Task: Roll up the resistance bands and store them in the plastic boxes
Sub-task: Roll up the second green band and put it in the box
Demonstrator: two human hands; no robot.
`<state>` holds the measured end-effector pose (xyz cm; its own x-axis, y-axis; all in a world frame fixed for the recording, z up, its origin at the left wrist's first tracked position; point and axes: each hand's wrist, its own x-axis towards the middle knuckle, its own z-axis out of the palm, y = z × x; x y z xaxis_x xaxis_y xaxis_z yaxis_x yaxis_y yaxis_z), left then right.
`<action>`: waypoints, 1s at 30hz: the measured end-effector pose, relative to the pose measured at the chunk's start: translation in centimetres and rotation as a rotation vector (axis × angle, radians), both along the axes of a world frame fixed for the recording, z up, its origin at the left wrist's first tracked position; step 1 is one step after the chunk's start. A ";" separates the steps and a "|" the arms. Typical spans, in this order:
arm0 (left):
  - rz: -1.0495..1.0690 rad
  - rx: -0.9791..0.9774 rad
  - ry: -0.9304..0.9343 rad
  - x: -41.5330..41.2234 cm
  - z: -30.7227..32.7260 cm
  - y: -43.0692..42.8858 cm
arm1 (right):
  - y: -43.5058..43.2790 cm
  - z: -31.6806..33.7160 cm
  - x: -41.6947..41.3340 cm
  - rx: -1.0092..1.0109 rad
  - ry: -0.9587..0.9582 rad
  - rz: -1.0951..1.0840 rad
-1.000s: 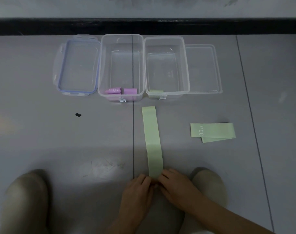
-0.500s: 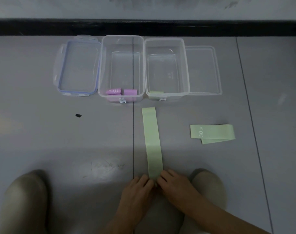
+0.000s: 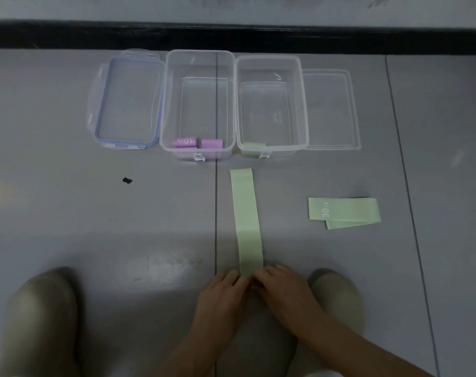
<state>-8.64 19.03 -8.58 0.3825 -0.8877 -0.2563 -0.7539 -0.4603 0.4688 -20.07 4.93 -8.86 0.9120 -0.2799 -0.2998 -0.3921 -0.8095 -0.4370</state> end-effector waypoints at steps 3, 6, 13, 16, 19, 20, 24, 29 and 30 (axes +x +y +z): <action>0.016 -0.025 -0.003 -0.1 0.3 -0.2 | -0.2 -0.1 -0.1 -0.020 -0.007 0.051; 0.038 -0.024 -0.009 -0.3 0.3 -0.1 | -0.2 -0.5 -0.3 -0.092 -0.029 0.143; 0.082 -0.067 -0.014 -1.1 0.4 0.3 | -0.5 -0.1 0.0 -0.211 -0.097 0.266; 0.043 -0.091 -0.053 -0.9 0.1 0.4 | -0.5 -0.2 0.1 -0.187 -0.086 0.211; 0.010 -0.095 -0.065 -0.6 0.2 0.3 | -0.4 -0.2 0.3 -0.167 -0.070 0.136; 0.008 -0.081 -0.064 -0.5 0.1 0.2 | -0.4 -0.2 0.4 -0.160 -0.057 0.116; 0.036 0.005 -0.030 -0.3 -0.2 0.0 | -0.2 -0.2 0.2 -0.122 -0.038 0.055; 0.042 0.023 -0.030 0.3 -0.4 -0.2 | -0.6 -0.3 0.4 -0.097 -0.065 0.003; 0.041 0.026 -0.035 0.5 -0.4 -0.4 | -0.8 -0.2 0.6 -0.100 -0.070 -0.005</action>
